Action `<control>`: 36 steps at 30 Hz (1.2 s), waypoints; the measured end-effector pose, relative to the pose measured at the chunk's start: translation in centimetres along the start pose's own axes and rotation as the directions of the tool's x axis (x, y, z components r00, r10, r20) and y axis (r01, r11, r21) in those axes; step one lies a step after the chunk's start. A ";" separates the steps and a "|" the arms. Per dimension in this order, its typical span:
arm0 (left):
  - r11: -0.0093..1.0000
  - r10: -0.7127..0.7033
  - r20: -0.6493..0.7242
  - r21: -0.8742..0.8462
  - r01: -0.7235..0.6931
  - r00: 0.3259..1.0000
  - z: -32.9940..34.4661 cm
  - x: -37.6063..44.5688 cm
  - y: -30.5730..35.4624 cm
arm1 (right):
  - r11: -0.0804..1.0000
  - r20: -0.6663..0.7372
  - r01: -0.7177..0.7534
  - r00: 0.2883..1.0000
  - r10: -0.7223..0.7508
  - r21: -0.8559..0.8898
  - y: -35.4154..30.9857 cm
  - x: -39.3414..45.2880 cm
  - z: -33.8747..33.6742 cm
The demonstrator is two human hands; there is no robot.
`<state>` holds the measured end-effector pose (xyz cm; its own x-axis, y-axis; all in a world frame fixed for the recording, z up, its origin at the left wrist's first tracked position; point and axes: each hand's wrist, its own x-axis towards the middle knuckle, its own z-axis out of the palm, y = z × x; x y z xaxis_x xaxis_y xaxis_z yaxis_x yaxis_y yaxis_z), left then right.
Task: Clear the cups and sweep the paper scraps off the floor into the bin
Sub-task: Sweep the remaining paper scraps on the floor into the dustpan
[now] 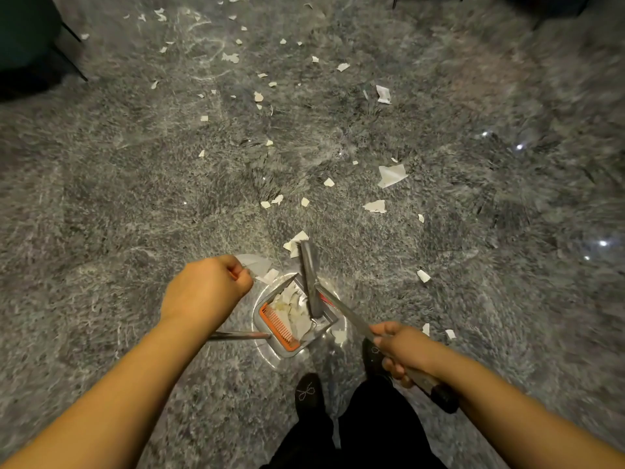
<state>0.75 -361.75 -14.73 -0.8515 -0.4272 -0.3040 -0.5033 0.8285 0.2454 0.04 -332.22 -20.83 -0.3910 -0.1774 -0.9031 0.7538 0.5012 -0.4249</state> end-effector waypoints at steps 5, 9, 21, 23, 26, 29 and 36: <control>0.998 -0.031 0.005 -0.053 0.031 1.000 -0.3 0.1 -1.4 | 0.998 -0.019 0.016 1.000 -0.015 0.065 -1.4 -1.4 -1.2; 0.987 -0.115 -0.028 -0.114 0.111 0.993 -0.9 -0.4 -3.6 | 0.996 -0.056 0.017 0.998 -0.012 0.090 -2.0 -1.0 -2.3; 0.917 -0.371 -0.104 -0.198 0.346 0.923 -3.3 -0.1 -8.3 | 0.999 -0.058 0.023 0.998 -0.025 -0.037 -8.7 5.5 -5.1; 0.902 -0.410 -0.097 -0.191 0.387 0.907 -3.5 0.4 -8.7 | 0.997 -0.051 0.013 0.999 -0.017 -0.078 -11.1 6.7 -5.7; 0.878 -0.462 -0.080 -0.184 0.442 0.883 -4.0 1.3 -9.3 | 0.984 -0.026 0.009 1.000 -0.014 -0.180 -14.5 8.6 -6.4; 0.856 -0.506 -0.064 -0.160 0.492 0.860 -4.7 2.5 -9.8 | 0.955 -0.021 0.006 1.000 -0.013 -0.295 -18.1 10.3 -6.8; 0.797 -0.601 -0.071 -0.123 0.591 0.796 -4.9 5.2 -10.6 | 0.840 0.033 0.044 0.999 -0.031 -0.541 -24.6 15.7 -6.1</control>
<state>0.95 -374.55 -14.37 -0.3858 -0.8637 -0.3244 -0.9226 0.3634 0.1296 -27.87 -342.12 -24.19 -0.3967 -0.2203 -0.8911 0.3305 0.8714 -0.3626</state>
